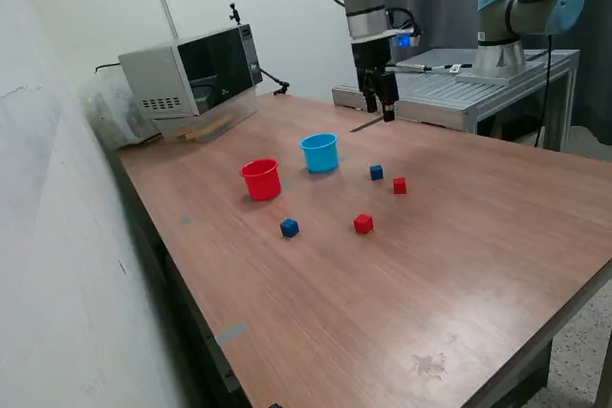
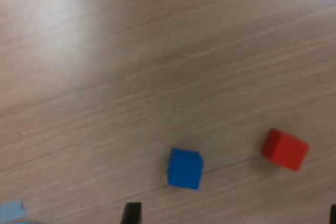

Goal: Place red objects in the red bin, and blue objects in the blue bin.

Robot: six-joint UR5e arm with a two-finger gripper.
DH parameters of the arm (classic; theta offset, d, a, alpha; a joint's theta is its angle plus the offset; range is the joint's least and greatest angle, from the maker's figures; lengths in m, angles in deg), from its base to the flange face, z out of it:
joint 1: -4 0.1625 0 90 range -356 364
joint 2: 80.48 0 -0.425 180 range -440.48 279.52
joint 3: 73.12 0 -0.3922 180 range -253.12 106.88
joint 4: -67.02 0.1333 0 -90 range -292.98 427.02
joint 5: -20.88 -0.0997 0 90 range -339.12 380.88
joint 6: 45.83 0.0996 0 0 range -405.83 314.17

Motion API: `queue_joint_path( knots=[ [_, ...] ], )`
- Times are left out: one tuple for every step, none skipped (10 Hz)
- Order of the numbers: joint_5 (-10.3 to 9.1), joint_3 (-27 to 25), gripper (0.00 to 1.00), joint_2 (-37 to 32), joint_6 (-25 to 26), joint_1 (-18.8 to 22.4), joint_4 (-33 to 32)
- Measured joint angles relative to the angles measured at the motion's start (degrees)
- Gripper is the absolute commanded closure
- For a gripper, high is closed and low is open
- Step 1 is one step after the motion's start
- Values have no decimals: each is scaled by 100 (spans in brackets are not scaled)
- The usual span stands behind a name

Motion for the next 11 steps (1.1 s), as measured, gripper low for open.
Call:
queue_joint_path(
  knots=[
    [0,50,0,293,8,-38,-144],
    [-3,103,0,555,40,-59,-258],
    [-8,152,0,767,94,-80,-332],
    [-13,196,0,924,140,-95,-381],
    [-17,226,0,1026,168,-103,-423],
    [-20,244,0,1090,185,-103,-452],
    [-24,248,0,1153,192,-95,-472],
    [-24,245,0,1218,196,-83,-494],
    [-26,237,0,1274,198,-74,-523],
    [-26,238,0,1320,198,-74,-547],
    [-25,246,0,1350,199,-81,-567]
  ],
)
